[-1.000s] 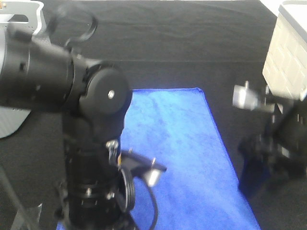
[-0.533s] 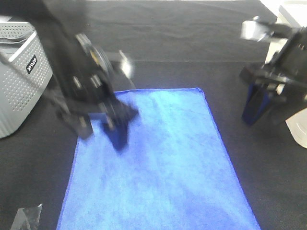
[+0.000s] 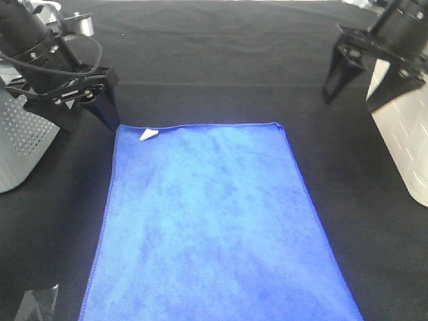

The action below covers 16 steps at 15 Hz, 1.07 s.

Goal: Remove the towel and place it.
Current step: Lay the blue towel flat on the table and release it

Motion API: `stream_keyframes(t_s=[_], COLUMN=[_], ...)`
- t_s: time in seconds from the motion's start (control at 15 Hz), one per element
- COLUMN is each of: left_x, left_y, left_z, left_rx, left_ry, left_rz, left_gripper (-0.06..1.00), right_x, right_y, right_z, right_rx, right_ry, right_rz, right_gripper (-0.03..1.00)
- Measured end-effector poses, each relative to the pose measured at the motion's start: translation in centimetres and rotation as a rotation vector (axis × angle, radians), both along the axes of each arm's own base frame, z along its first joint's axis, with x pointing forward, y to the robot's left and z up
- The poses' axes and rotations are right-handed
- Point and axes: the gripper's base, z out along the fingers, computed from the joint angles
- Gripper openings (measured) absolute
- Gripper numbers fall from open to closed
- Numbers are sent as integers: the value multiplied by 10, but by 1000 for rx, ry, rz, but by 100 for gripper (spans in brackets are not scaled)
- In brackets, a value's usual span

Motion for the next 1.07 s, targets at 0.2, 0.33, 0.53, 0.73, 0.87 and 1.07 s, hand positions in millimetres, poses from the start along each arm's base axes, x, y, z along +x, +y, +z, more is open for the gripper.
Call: stream_keyframes(t_s=[0.2, 0.33, 0.53, 0.73, 0.87, 1.07], left_x=[28, 49, 76, 81, 86, 93], left_y=[16, 11, 7, 8, 9, 9], left_z=[-19, -27, -40, -48, -45, -65], left_rx=[4, 0, -9, 24, 27, 32], left_ry=[2, -17, -62, -70, -116, -127], left_rz=[32, 26, 33, 24, 33, 46], left_gripper=[72, 72, 74, 79, 79, 79], right_x=[33, 47, 57, 65, 75, 86], right_y=[2, 3, 1, -2, -2, -2], right_z=[3, 2, -2, -21, -43, -77], right_rx=[4, 5, -17, -55, -60, -66], right_ry=[-57, -82, -115, -113, -114, -97], right_rz=[-18, -18, -23, -24, -37, -51], right_gripper=[77, 77, 77, 77, 77, 77])
